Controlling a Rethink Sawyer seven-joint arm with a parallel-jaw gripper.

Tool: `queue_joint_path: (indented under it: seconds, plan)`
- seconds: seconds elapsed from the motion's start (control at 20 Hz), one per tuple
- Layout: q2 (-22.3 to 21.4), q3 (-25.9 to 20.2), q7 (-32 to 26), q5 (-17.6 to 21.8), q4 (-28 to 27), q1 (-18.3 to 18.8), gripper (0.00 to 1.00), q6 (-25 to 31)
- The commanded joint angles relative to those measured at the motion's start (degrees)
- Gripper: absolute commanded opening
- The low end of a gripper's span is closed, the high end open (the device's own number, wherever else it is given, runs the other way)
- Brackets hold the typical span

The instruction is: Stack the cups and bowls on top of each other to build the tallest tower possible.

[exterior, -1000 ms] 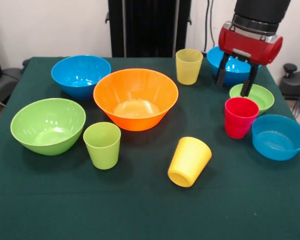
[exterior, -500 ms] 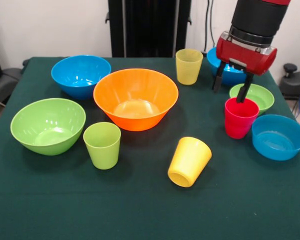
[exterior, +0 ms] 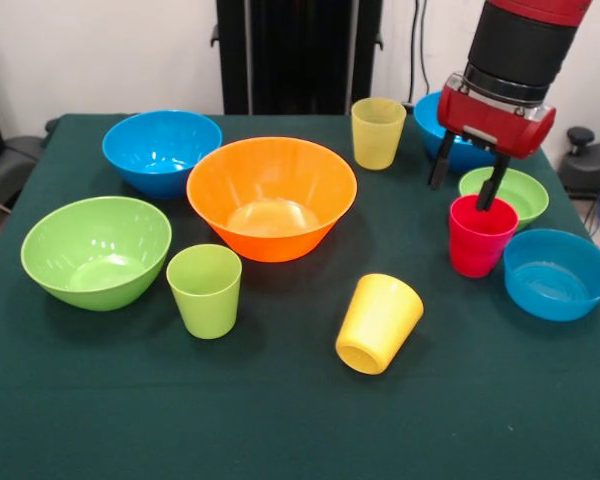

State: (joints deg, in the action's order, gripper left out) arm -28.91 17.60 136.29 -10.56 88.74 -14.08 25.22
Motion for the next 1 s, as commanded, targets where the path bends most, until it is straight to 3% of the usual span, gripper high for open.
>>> queue_joint_path:
  seconds: [0.05, 0.55, 0.8, 1.0]
  plan:
    - [2.6, -3.3, 6.8, -0.4, -3.8, 0.0, 1.0, -2.1]
    - [8.5, -0.1, 8.4, -1.0, -10.1, -0.7, 1.0, -1.3]
    - [8.4, -1.2, 8.0, -1.5, -9.0, 0.0, 1.0, -0.9]
    - [7.6, -1.3, 8.0, -2.0, -8.7, -0.3, 1.0, 2.5]
